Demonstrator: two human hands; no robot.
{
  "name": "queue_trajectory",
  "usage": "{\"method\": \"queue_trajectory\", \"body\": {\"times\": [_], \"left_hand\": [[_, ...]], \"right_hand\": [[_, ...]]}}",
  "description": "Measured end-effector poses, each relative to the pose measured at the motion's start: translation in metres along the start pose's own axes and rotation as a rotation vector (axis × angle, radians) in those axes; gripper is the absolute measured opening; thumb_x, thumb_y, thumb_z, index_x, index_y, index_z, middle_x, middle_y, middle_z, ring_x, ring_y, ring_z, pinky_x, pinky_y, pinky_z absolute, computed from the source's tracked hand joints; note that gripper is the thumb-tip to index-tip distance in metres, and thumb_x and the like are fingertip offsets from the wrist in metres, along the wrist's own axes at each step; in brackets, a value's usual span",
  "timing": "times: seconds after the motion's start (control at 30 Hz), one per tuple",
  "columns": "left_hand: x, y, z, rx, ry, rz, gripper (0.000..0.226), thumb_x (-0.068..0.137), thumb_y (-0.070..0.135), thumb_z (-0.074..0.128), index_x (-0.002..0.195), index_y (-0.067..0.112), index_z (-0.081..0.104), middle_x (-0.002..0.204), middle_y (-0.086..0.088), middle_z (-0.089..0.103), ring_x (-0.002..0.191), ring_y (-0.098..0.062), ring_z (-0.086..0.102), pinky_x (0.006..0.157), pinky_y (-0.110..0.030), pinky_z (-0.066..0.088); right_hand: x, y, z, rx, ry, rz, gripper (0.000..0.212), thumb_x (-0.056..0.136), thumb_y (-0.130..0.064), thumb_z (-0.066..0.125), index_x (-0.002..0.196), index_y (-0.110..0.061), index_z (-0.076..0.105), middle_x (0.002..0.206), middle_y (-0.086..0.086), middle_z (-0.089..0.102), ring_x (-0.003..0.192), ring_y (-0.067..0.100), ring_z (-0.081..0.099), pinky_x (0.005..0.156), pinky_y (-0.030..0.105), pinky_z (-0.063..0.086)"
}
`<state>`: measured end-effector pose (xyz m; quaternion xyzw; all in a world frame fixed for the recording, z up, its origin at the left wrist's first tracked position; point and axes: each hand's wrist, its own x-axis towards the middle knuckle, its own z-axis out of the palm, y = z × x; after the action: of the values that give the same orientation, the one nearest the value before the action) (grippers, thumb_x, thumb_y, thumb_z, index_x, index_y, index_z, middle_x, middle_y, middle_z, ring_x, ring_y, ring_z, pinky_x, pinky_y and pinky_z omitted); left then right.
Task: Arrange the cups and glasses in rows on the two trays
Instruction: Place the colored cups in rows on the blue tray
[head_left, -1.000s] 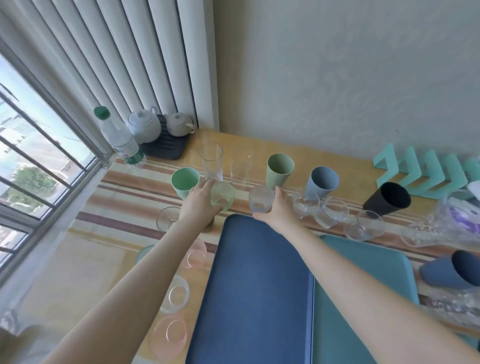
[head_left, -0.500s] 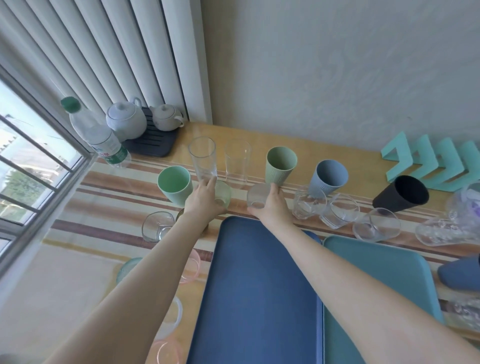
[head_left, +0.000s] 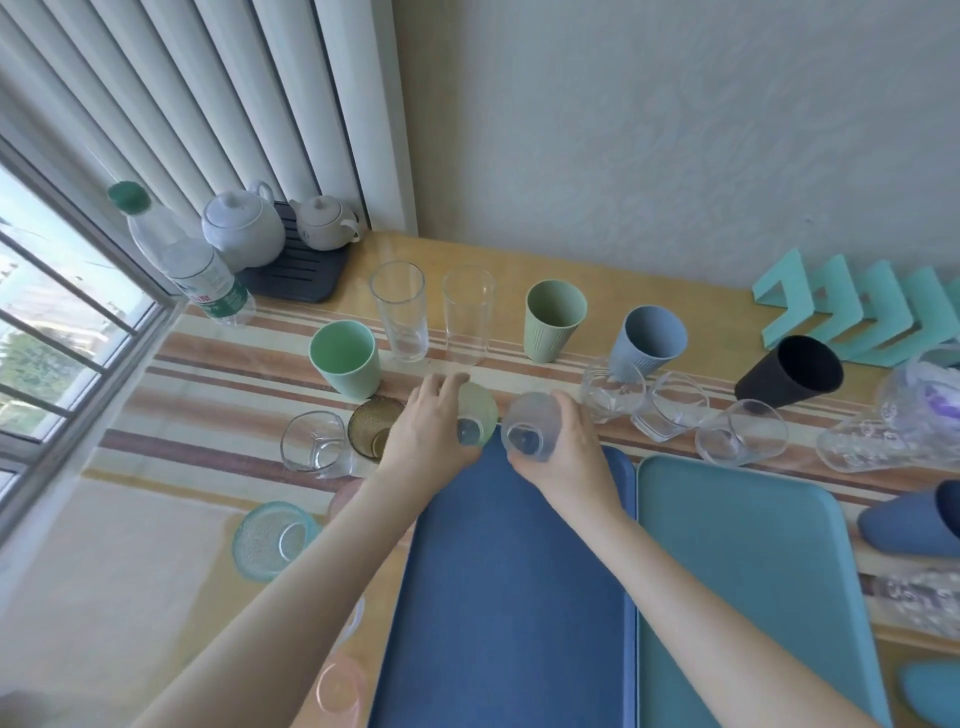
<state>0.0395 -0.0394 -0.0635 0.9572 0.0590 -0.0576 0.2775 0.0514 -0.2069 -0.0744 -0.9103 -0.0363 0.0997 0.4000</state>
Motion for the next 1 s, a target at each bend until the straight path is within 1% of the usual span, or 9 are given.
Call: {"method": "queue_trajectory", "body": {"times": [0.1,0.2,0.37,0.53,0.67,0.8,0.87,0.9,1.0], "left_hand": [[-0.016,-0.002,0.017,0.000,-0.039,-0.037,0.077,0.071,0.022,0.071,0.137,0.015,0.033,0.127,-0.007,0.042,0.120,-0.027,0.042,0.090,-0.032,0.040],[-0.024,-0.006,0.029,0.004,-0.055,-0.043,0.078,0.070,0.019,0.071,0.138,0.015,0.033,0.127,-0.007,0.043,0.120,-0.028,0.042,0.092,-0.032,0.040],[-0.026,-0.013,0.035,0.006,-0.031,-0.053,0.079,0.070,0.020,0.071,0.139,0.016,0.032,0.127,-0.005,0.043,0.121,-0.025,0.041,0.091,-0.031,0.041],[-0.023,-0.018,0.039,0.000,0.000,-0.057,0.079,0.069,0.022,0.070,0.139,0.017,0.033,0.126,-0.005,0.044,0.118,-0.026,0.042,0.087,-0.036,0.046],[-0.022,-0.020,0.041,0.014,-0.012,-0.039,0.084,0.069,0.024,0.072,0.141,0.015,0.030,0.129,-0.007,0.043,0.121,-0.028,0.041,0.092,-0.036,0.044],[-0.027,-0.017,0.033,0.010,0.008,0.019,0.099,0.064,0.037,0.079,0.145,0.015,0.026,0.140,-0.005,0.038,0.129,-0.025,0.033,0.103,-0.035,0.033],[-0.032,-0.014,0.020,-0.027,0.111,0.030,0.089,0.068,0.041,0.076,0.142,0.016,0.033,0.138,-0.002,0.042,0.127,-0.022,0.035,0.103,-0.034,0.032],[-0.034,-0.014,0.011,-0.051,0.165,0.029,0.080,0.071,0.038,0.075,0.139,0.016,0.038,0.135,-0.002,0.046,0.125,-0.022,0.039,0.102,-0.035,0.034],[-0.038,-0.033,-0.023,-0.075,0.265,-0.032,0.052,0.079,0.019,0.070,0.128,0.012,0.054,0.126,-0.006,0.055,0.116,-0.028,0.050,0.096,-0.039,0.040]], "right_hand": [[-0.019,0.020,0.004,0.060,-0.022,0.081,0.077,0.071,-0.021,0.076,0.134,-0.018,0.033,0.132,-0.002,0.041,0.122,0.016,0.040,0.089,0.022,0.032],[-0.029,0.031,0.007,0.049,-0.041,0.124,0.078,0.071,-0.022,0.076,0.135,-0.020,0.032,0.130,-0.003,0.041,0.120,0.015,0.040,0.087,0.022,0.032],[-0.031,0.035,0.009,0.035,-0.020,0.102,0.081,0.071,-0.022,0.076,0.137,-0.019,0.030,0.131,-0.002,0.040,0.122,0.016,0.039,0.089,0.022,0.033],[-0.029,0.033,0.010,0.003,-0.050,0.085,0.082,0.073,-0.025,0.075,0.139,-0.020,0.027,0.137,-0.002,0.036,0.126,0.015,0.035,0.091,0.020,0.030],[-0.027,0.034,0.010,-0.015,-0.081,0.079,0.088,0.074,-0.029,0.076,0.142,-0.019,0.021,0.141,0.000,0.033,0.130,0.017,0.032,0.095,0.022,0.031],[-0.027,0.028,0.005,-0.127,-0.074,0.053,0.104,0.068,-0.039,0.079,0.145,-0.013,0.014,0.149,0.005,0.024,0.137,0.021,0.021,0.110,0.032,0.023],[-0.026,0.019,0.002,-0.163,-0.034,-0.012,0.102,0.068,-0.041,0.078,0.145,-0.013,0.017,0.150,0.004,0.024,0.137,0.021,0.019,0.112,0.034,0.019],[-0.025,0.012,0.001,-0.172,-0.019,-0.063,0.099,0.069,-0.040,0.077,0.145,-0.013,0.019,0.148,0.004,0.026,0.136,0.021,0.020,0.112,0.033,0.018],[-0.019,-0.014,0.003,-0.178,-0.031,-0.221,0.087,0.074,-0.036,0.073,0.143,-0.016,0.024,0.145,0.000,0.032,0.133,0.018,0.024,0.109,0.029,0.015]]}}
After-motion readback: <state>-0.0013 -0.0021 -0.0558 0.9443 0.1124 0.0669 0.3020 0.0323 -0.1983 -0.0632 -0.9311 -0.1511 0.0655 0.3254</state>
